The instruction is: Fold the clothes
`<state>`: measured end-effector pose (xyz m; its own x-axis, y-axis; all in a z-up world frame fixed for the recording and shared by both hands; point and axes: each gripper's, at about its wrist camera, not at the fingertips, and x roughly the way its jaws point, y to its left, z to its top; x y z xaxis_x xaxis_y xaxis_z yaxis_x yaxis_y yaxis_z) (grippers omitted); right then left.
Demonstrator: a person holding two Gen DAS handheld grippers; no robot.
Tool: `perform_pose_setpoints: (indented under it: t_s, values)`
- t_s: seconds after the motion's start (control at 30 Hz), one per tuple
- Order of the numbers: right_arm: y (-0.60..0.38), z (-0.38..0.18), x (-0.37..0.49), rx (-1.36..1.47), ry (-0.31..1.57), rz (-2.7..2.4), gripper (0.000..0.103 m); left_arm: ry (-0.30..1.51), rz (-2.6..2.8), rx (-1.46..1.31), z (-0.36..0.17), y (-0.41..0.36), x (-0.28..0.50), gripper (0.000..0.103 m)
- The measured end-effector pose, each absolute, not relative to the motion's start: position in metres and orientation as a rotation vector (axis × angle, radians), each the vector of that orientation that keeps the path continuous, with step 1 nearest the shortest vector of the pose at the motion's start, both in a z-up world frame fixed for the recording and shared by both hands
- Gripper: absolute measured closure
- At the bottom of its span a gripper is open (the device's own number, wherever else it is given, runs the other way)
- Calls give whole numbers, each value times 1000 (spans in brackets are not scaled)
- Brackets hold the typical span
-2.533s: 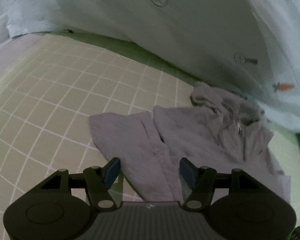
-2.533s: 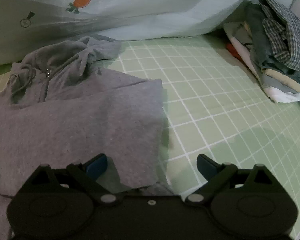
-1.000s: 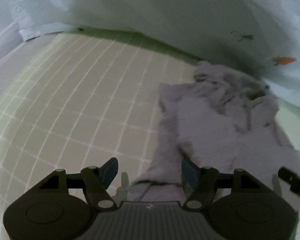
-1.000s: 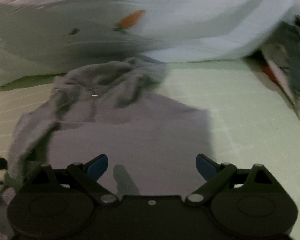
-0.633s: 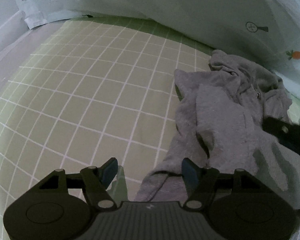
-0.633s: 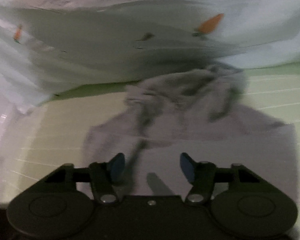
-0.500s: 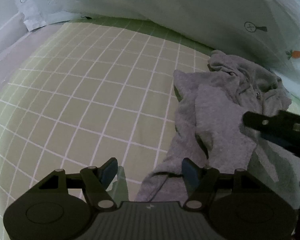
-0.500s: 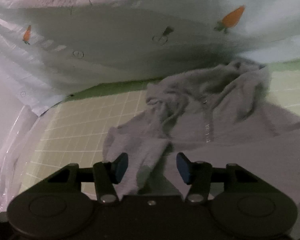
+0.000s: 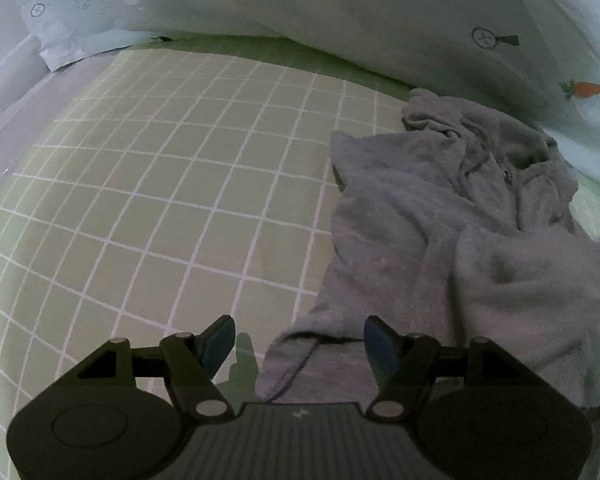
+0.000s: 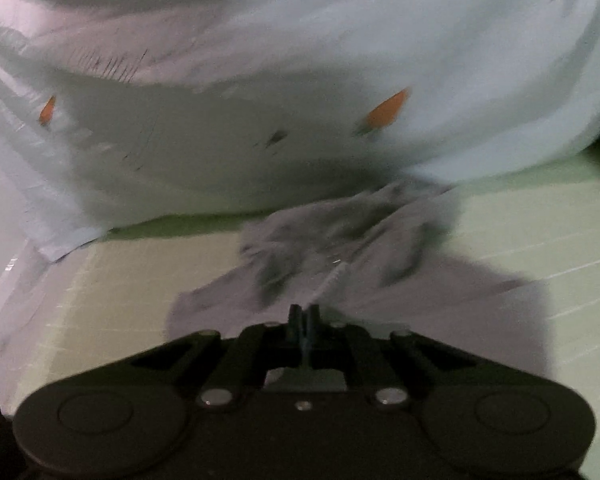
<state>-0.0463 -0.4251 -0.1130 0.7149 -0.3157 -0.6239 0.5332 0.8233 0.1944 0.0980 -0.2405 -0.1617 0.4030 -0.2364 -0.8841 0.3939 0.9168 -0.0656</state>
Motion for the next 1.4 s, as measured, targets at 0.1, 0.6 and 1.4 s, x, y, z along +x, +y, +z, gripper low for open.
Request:
perform_pose_setpoints:
  t_s: [0.1, 0.6, 1.4]
  values:
    - [-432, -112, -75, 318, 621, -571, 100, 1092, -402, 166, -163, -243, 96, 31]
    - [-485, -148, -83, 477, 705, -592, 54, 1029, -513, 143, -140, -266, 96, 31]
    - [-513, -158, -126, 575, 644, -855, 38, 1068, -433, 196, -161, -271, 116, 24]
